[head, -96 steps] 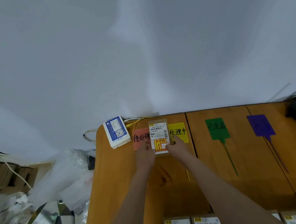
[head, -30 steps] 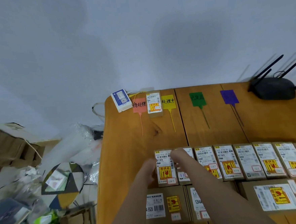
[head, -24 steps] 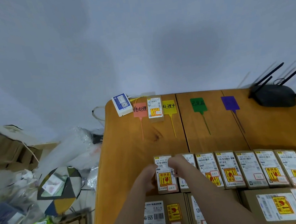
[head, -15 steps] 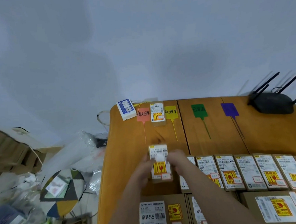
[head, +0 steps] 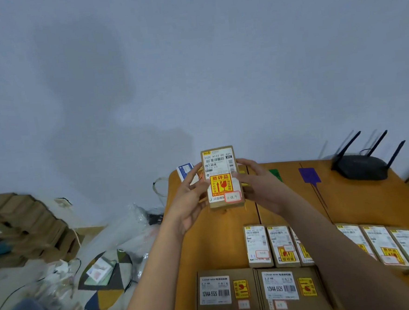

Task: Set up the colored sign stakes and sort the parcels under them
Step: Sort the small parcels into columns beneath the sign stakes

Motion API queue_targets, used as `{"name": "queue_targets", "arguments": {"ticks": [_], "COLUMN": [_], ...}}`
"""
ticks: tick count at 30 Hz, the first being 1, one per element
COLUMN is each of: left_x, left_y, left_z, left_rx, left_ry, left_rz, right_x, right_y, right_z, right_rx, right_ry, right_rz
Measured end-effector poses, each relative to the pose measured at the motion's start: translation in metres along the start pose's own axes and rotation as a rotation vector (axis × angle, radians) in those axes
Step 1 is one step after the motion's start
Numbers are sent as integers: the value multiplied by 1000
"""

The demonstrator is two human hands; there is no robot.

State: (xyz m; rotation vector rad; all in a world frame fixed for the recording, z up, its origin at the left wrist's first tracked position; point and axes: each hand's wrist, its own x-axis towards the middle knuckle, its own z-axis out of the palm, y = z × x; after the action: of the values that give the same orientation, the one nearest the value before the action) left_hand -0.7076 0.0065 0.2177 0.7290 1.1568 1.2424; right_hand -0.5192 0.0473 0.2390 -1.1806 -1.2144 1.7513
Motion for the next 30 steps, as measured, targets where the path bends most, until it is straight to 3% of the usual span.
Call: {"name": "queue_targets", "arguments": {"ticks": [9,19,24,30], "left_x": [-29,-8,15,57], "left_y": [-22,-113,-142,-161], "left_z": [11,16,52,110], "left_rx": [17,-76,-38,8], "left_ry": [-1,65,100,182], "left_rz": [9,-236,-288,-271], "right_x": [-30,-23,-20,1], "right_y": [21,105,122,119], "right_z": [-3,-24,-62,-129], "right_rx": [60,162,99,-166], "right_ry": [16,257,352,332], "right_rz": [15,179,244,285]}}
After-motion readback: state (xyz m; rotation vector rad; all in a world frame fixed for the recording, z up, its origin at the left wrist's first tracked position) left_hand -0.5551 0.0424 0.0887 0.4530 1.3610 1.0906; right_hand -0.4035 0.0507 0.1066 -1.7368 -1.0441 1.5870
